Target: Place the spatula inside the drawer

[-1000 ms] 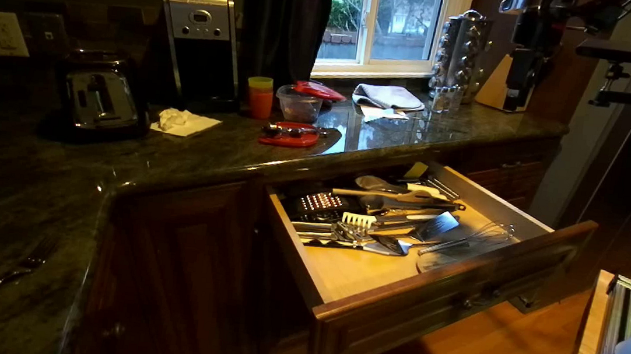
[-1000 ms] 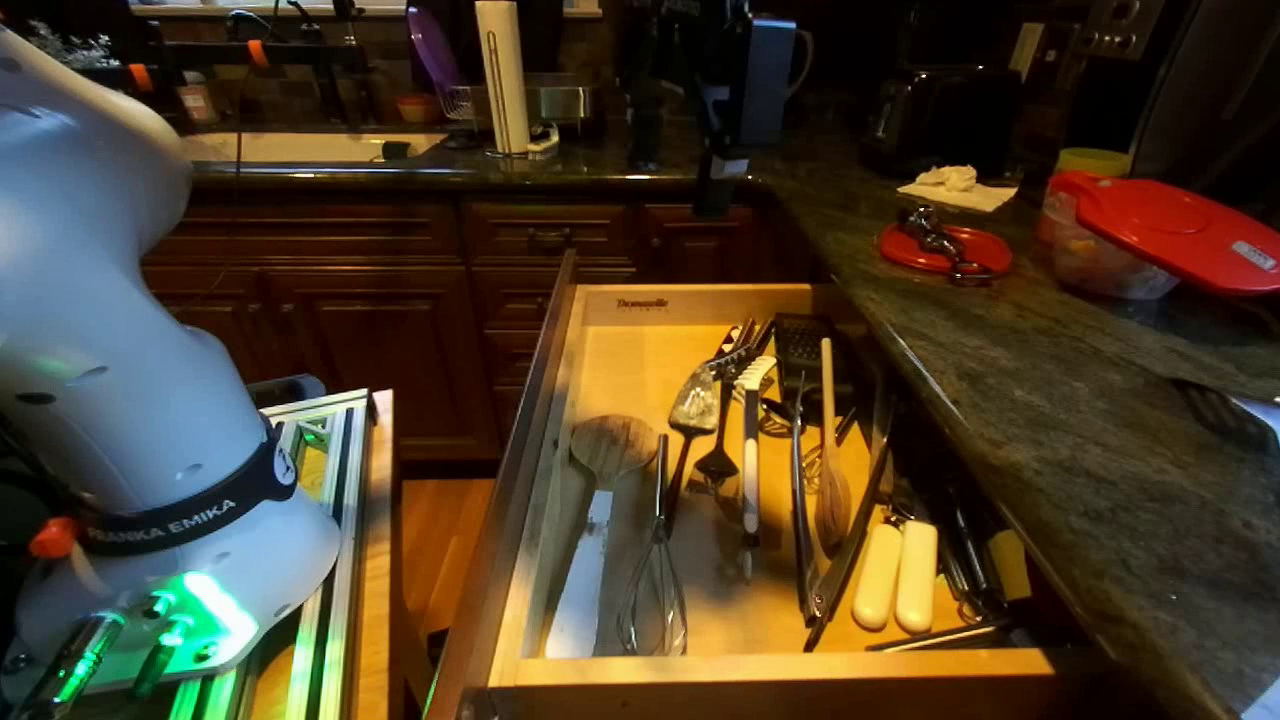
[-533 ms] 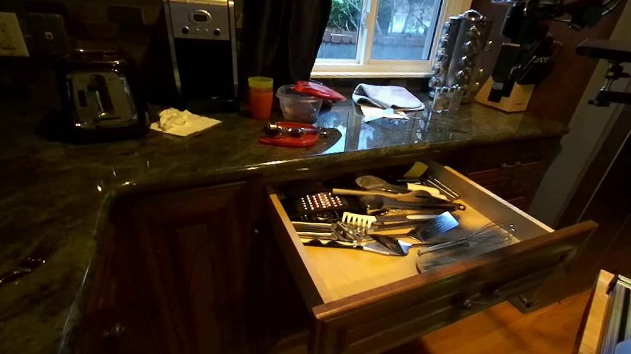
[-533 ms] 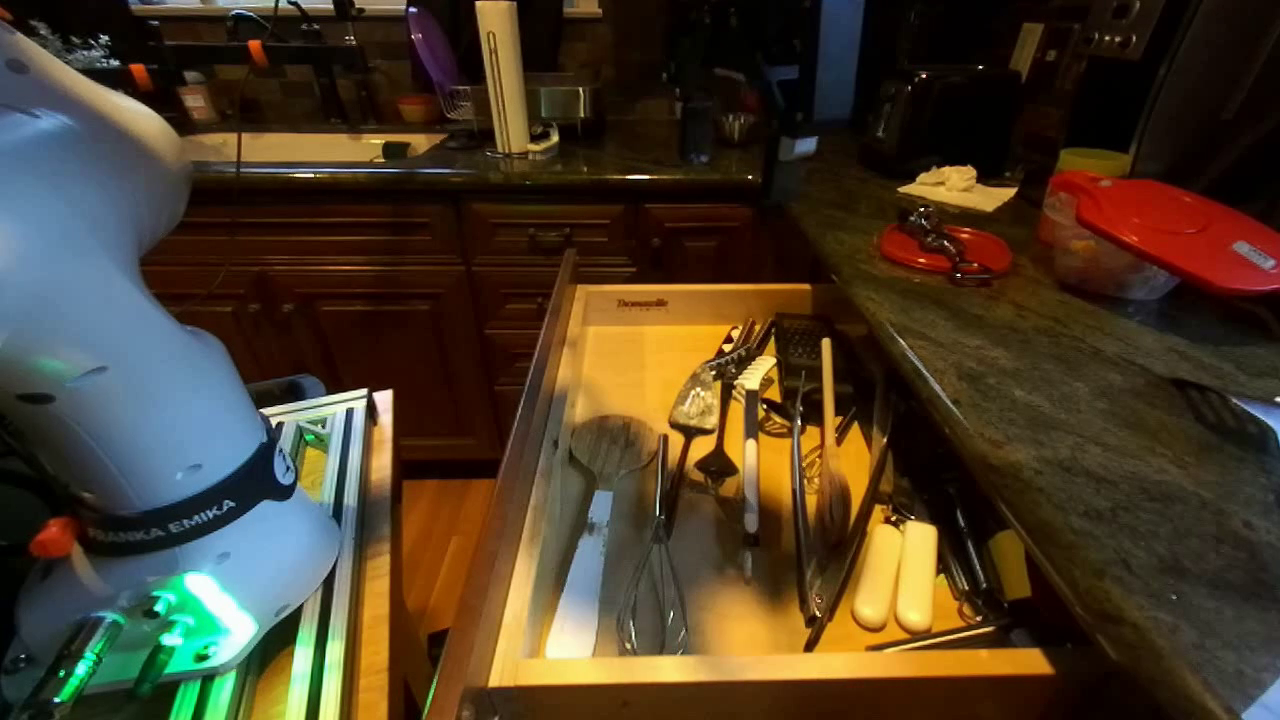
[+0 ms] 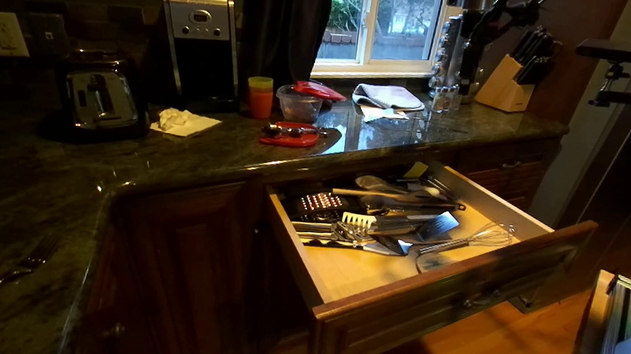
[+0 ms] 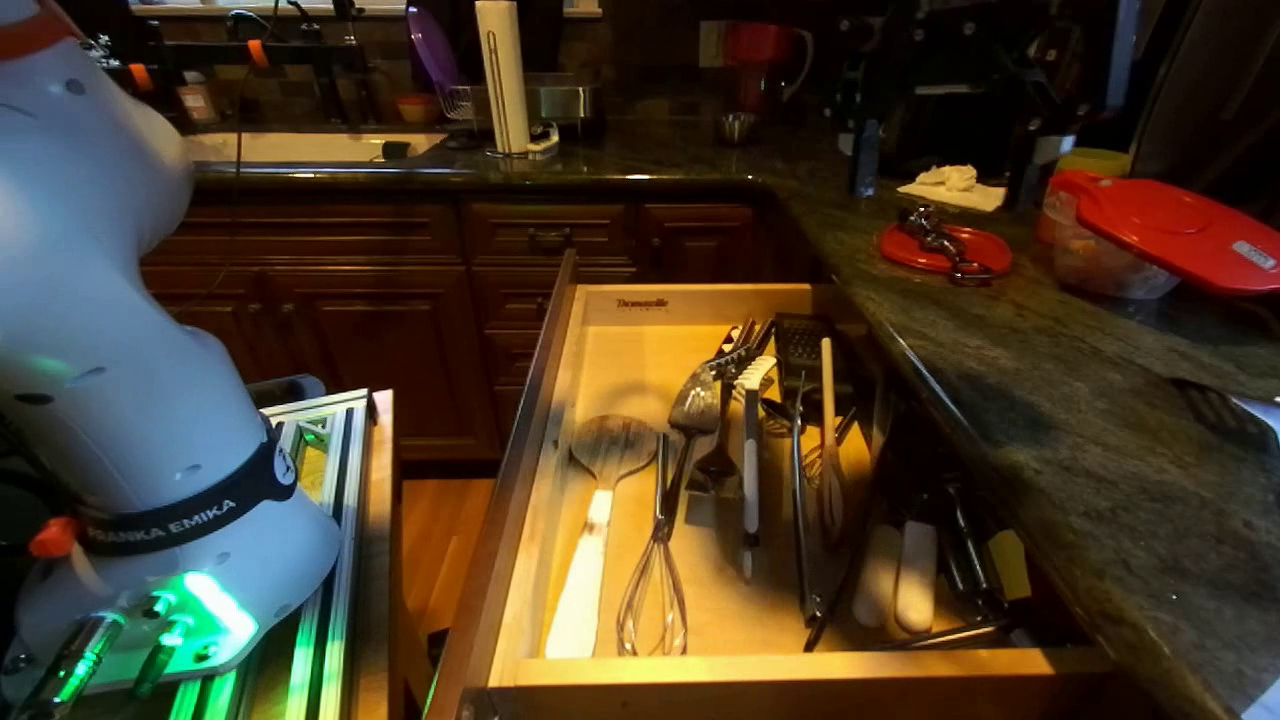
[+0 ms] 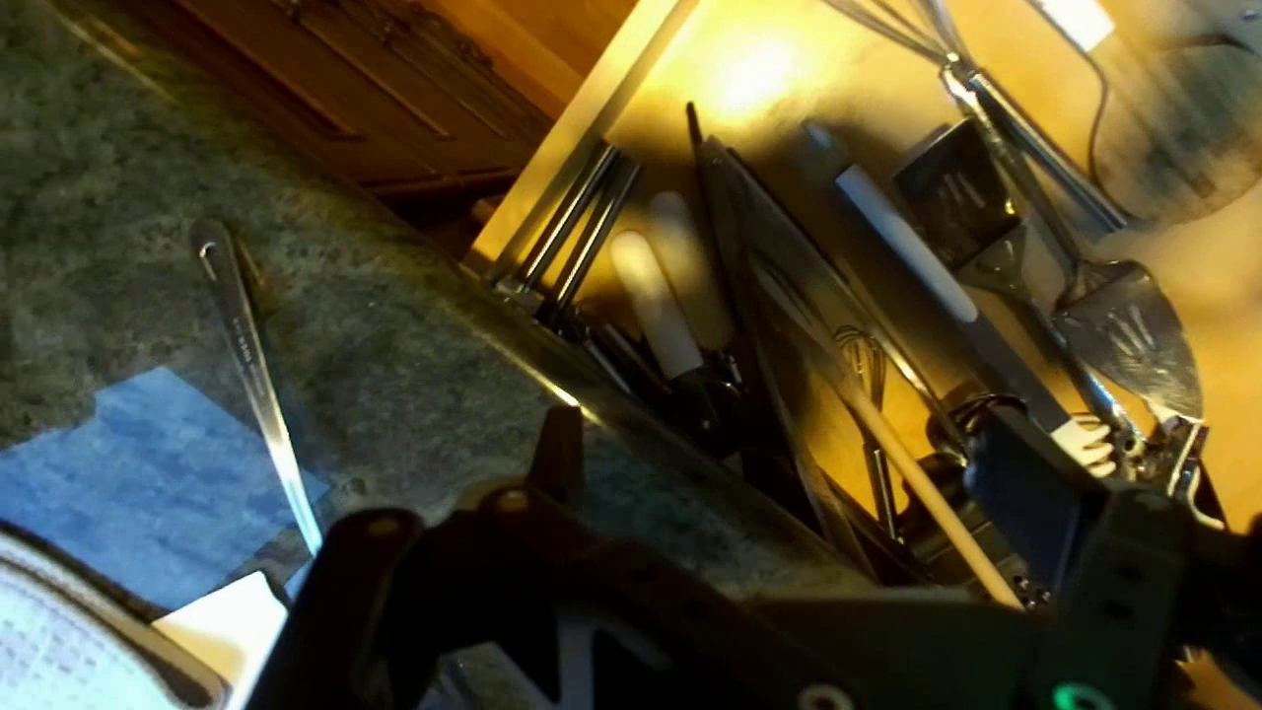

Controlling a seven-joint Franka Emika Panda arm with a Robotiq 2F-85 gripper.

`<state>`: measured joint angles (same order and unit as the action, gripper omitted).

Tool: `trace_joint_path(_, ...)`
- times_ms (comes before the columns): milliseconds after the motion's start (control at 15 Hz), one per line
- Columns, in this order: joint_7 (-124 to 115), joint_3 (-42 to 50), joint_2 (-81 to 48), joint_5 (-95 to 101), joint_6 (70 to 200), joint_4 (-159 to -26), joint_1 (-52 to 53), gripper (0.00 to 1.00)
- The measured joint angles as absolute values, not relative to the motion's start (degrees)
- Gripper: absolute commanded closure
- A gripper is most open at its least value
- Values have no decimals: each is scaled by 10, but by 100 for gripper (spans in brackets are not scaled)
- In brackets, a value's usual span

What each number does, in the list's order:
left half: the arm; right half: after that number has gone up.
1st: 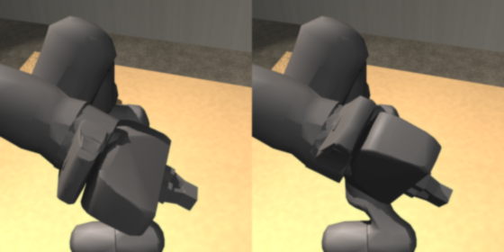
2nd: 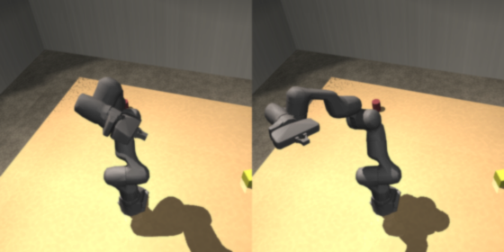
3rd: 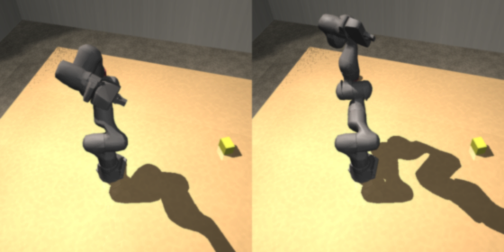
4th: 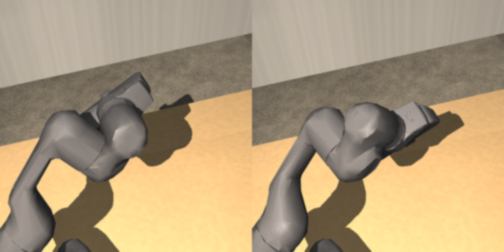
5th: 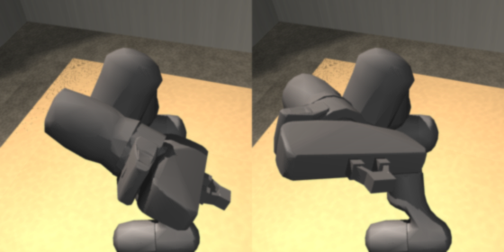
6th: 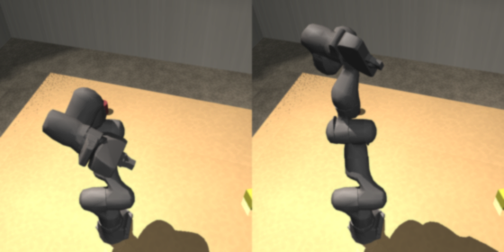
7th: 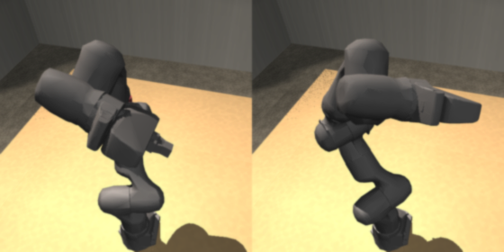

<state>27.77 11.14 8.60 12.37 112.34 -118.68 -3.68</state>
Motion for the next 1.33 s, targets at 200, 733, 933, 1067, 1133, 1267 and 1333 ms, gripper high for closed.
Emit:
trace_joint_path(200,352,119,7,120,1135,-1107,-54,0)
trace_joint_path(733,519,116,-156,14,1135,-924,-137,0)
trace_joint_path(933,552,104,-208,-22,1135,-871,-164,0)
trace_joint_path(1067,565,94,-239,-36,1135,-839,-178,0)
trace_joint_path(1133,570,89,-253,-40,1135,-825,-183,0)
trace_joint_path(1267,575,82,-275,-43,1134,-804,-191,0)
trace_joint_path(1333,575,82,-276,-43,1134,-803,-191,0)
